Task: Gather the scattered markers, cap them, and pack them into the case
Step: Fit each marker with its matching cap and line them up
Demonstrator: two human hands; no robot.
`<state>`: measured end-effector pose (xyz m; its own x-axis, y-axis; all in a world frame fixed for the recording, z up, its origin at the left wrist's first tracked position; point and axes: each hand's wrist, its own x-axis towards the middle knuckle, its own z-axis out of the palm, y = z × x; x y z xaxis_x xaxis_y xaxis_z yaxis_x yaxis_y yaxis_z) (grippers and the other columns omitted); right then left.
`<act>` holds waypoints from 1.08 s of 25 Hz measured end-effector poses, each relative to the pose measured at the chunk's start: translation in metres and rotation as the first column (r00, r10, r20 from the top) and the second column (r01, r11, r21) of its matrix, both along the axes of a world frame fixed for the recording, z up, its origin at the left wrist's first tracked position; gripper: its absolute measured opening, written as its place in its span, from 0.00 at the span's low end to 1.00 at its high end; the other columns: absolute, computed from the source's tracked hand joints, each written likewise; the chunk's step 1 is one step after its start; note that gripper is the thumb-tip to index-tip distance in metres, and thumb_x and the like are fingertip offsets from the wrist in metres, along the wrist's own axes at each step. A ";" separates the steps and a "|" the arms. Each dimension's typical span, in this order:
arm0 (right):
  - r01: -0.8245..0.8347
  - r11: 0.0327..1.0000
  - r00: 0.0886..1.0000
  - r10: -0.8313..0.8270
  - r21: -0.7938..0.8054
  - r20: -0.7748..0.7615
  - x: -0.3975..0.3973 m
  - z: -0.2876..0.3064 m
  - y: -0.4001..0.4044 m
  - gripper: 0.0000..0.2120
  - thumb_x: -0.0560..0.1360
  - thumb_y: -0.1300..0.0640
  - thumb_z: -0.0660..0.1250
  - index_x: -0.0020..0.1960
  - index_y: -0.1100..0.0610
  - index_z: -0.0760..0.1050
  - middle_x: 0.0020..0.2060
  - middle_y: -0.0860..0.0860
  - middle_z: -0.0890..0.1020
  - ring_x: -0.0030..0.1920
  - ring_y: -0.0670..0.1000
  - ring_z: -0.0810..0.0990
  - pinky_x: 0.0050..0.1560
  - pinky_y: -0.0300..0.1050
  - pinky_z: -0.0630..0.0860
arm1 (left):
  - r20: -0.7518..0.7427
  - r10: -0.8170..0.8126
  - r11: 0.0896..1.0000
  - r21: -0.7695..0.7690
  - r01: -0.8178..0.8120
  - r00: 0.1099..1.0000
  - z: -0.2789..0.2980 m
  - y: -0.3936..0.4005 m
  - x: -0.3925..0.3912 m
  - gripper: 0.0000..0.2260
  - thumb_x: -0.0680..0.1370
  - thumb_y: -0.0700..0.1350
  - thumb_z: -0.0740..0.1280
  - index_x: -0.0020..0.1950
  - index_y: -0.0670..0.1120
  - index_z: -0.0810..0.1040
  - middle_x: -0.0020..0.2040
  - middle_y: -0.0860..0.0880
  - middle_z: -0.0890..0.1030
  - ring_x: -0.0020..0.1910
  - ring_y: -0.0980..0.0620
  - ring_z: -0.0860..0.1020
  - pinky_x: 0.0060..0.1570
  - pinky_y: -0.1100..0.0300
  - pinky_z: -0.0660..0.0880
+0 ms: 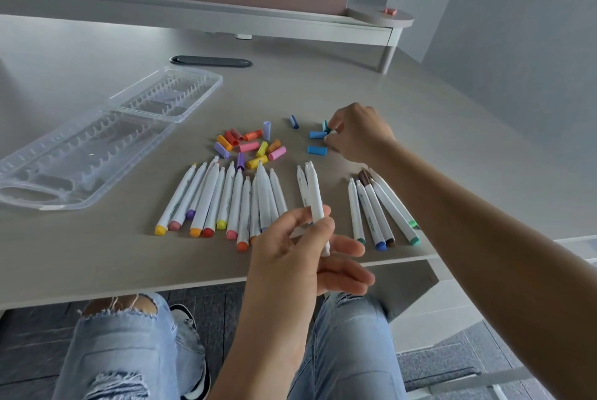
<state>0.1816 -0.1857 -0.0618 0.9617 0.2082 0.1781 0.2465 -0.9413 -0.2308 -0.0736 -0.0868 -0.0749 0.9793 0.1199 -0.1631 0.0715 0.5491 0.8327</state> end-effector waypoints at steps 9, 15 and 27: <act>-0.022 1.000 0.999 0.022 -0.018 0.028 -0.001 -0.002 -0.006 0.12 0.76 0.49 0.72 0.58 0.50 0.81 0.51 0.53 0.82 0.49 0.57 0.80 0.35 0.43 0.68 | 0.024 -0.025 1.000 -0.002 0.025 0.999 -0.001 0.000 -0.001 0.06 0.82 0.37 0.64 0.57 0.38 0.78 0.38 0.34 0.83 0.28 0.40 0.80 0.25 0.57 0.77; -0.067 0.995 0.993 0.074 0.074 -0.096 0.005 0.004 -0.008 0.16 0.75 0.45 0.74 0.60 0.51 0.81 0.52 0.51 0.82 0.50 0.53 0.78 0.36 0.41 0.69 | 0.039 -0.025 1.000 -0.002 0.025 0.999 0.001 0.002 -0.003 0.07 0.82 0.38 0.64 0.58 0.38 0.77 0.37 0.35 0.83 0.28 0.40 0.80 0.25 0.57 0.77; 0.086 0.813 0.982 0.028 0.576 -0.187 0.004 0.001 -0.013 0.11 0.72 0.51 0.79 0.51 0.53 0.84 0.45 0.48 0.84 0.43 0.47 0.81 0.38 0.36 0.75 | 0.043 -0.023 1.000 0.001 0.023 0.999 0.002 0.004 -0.003 0.07 0.82 0.38 0.65 0.58 0.36 0.77 0.37 0.35 0.82 0.28 0.40 0.80 0.25 0.57 0.78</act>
<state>0.1854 -0.1989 -0.0604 0.9923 0.0928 0.0817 0.1219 -0.6243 -0.7717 -0.0770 -0.0831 -0.0732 0.9879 0.0974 -0.1209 0.0483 0.5472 0.8356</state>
